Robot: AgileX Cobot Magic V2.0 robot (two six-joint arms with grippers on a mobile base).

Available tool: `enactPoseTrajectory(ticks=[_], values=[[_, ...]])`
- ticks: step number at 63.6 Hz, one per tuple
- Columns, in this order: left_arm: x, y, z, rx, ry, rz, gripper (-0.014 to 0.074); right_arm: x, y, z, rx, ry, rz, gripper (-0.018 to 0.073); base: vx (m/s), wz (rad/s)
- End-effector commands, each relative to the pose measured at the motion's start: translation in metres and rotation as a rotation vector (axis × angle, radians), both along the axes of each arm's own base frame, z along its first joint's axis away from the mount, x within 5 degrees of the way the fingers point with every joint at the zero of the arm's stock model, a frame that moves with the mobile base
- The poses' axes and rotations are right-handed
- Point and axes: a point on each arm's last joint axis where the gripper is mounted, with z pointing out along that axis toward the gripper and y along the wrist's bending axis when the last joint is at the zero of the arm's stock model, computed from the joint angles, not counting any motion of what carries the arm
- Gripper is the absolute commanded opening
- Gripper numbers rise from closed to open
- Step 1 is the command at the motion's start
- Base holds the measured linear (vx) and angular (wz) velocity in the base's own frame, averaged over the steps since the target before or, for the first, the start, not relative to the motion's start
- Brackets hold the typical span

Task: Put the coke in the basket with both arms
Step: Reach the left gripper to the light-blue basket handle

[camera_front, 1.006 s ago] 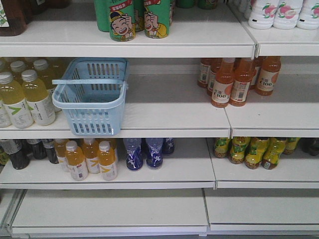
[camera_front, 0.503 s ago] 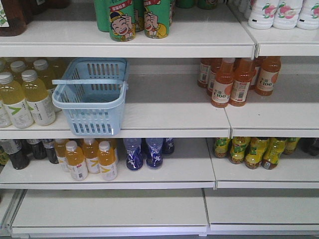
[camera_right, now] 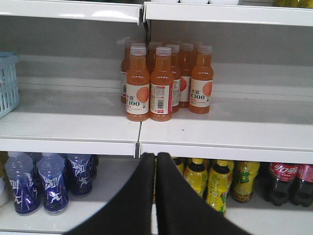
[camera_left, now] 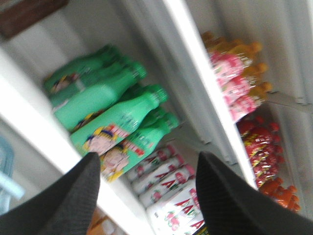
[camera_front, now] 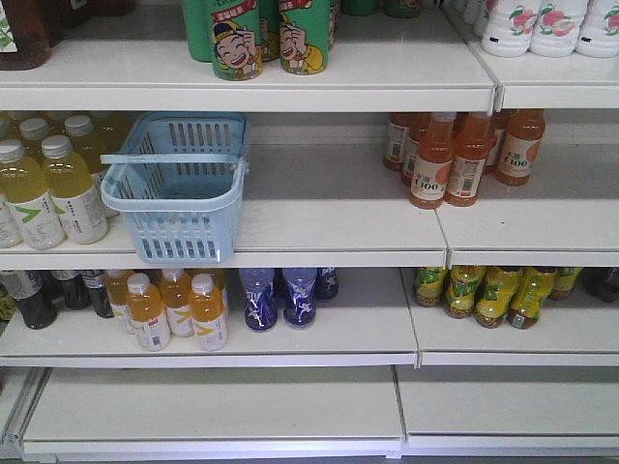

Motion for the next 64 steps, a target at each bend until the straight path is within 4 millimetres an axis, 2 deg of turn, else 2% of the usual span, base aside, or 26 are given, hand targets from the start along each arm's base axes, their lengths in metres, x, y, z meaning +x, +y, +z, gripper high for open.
enactPoseTrajectory(ticks=[1, 9, 22, 33, 41, 49, 64], values=[[0.026, -0.004, -0.005, -0.063, -0.065, -0.054, 0.0435, -0.001, -0.001, 0.004, -0.014, -0.082, -0.009, -0.0005, 0.0, 0.0], [0.067, -0.008, -0.034, -0.101, -0.016, -0.093, 0.0435, -0.001, -0.001, 0.004, -0.014, -0.082, -0.009, -0.0005, 0.0, 0.0], [0.134, -0.012, -0.06, -0.133, 0.017, -0.126, 0.0437, -0.001, -0.001, 0.004, -0.014, -0.082, -0.009, -0.0005, 0.0, 0.0], [0.176, -0.013, -0.086, -0.211, 0.078, -0.141, 0.0437, -0.001, -0.001, 0.004, -0.014, -0.082, -0.009, -0.0005, 0.0, 0.0], [0.188, -0.016, -0.105, -0.341, 0.149, -0.193, 0.0437, -0.001, -0.001, 0.004, -0.014, -0.082, -0.009, -0.0005, 0.0, 0.0], [0.191, -0.016, -0.116, -0.339, 0.178, -0.192, 0.0437, -0.001, -0.001, 0.004, -0.014, -0.082, -0.009, -0.0005, 0.0, 0.0], [0.192, -0.013, -0.117, -0.331, 0.164, -0.156, 0.0437, -0.001, -0.001, 0.004, -0.014, -0.082, -0.009, -0.0005, 0.0, 0.0]])
